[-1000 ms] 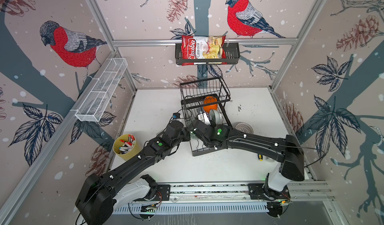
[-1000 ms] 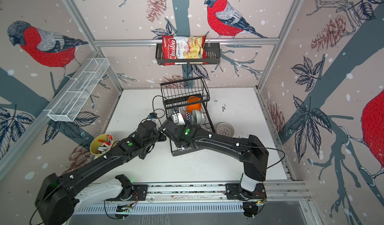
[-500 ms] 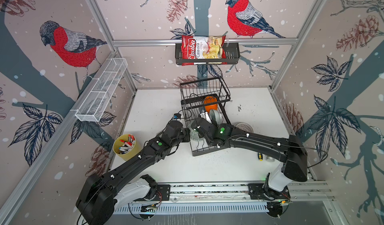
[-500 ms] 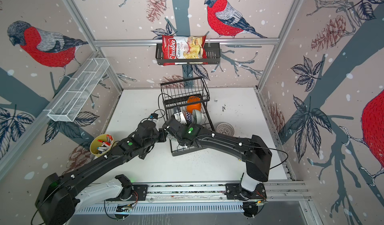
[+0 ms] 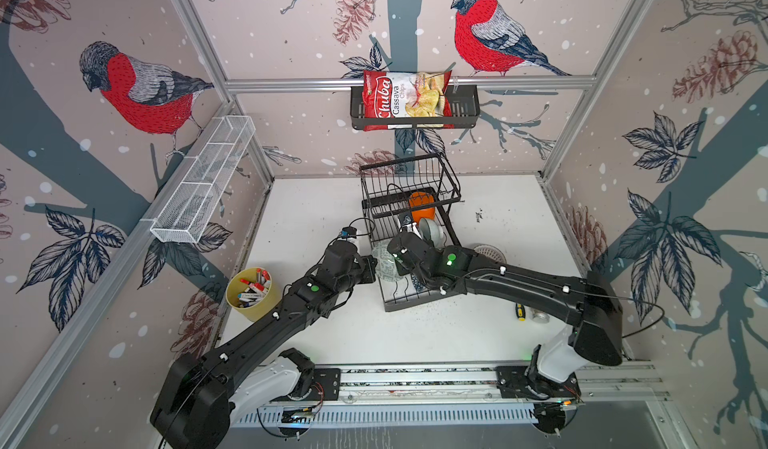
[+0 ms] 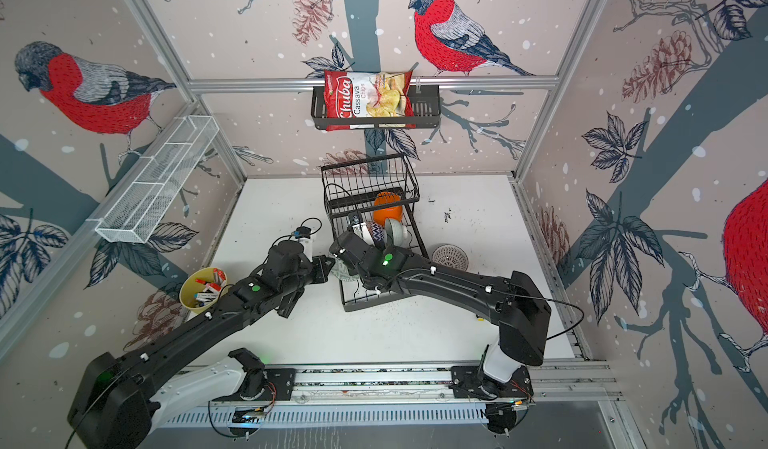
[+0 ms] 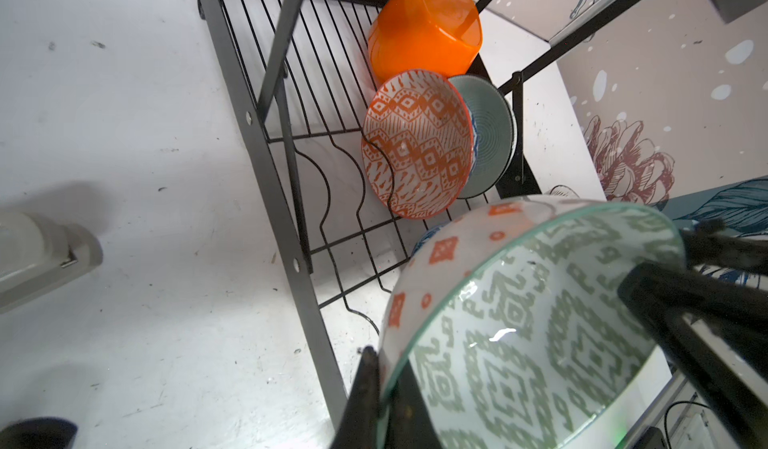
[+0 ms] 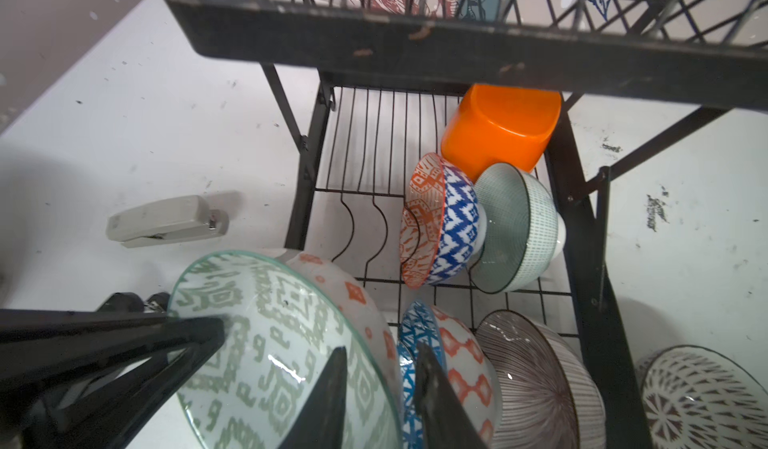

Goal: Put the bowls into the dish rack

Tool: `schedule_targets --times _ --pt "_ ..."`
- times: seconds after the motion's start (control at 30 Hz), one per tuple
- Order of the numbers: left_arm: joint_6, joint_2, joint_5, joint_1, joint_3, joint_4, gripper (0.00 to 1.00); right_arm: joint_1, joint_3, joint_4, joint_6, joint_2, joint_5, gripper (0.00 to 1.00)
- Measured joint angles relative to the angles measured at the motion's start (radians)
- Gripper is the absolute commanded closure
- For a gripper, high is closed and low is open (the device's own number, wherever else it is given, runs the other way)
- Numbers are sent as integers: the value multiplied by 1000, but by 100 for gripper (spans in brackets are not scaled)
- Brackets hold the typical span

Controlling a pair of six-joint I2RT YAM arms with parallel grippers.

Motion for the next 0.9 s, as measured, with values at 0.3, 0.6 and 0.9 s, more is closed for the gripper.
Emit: schedule_targets --times 0.3,0.6,0.9 --pt "1 -79 21 27 5 14 100 -10 8 44 -28 -51 -44 66" --pt "1 -46 19 28 19 11 100 -13 20 59 -61 -34 -73 66" --pt "2 -27 1 28 20 -7 100 -14 60 36 -74 38 -29 75"
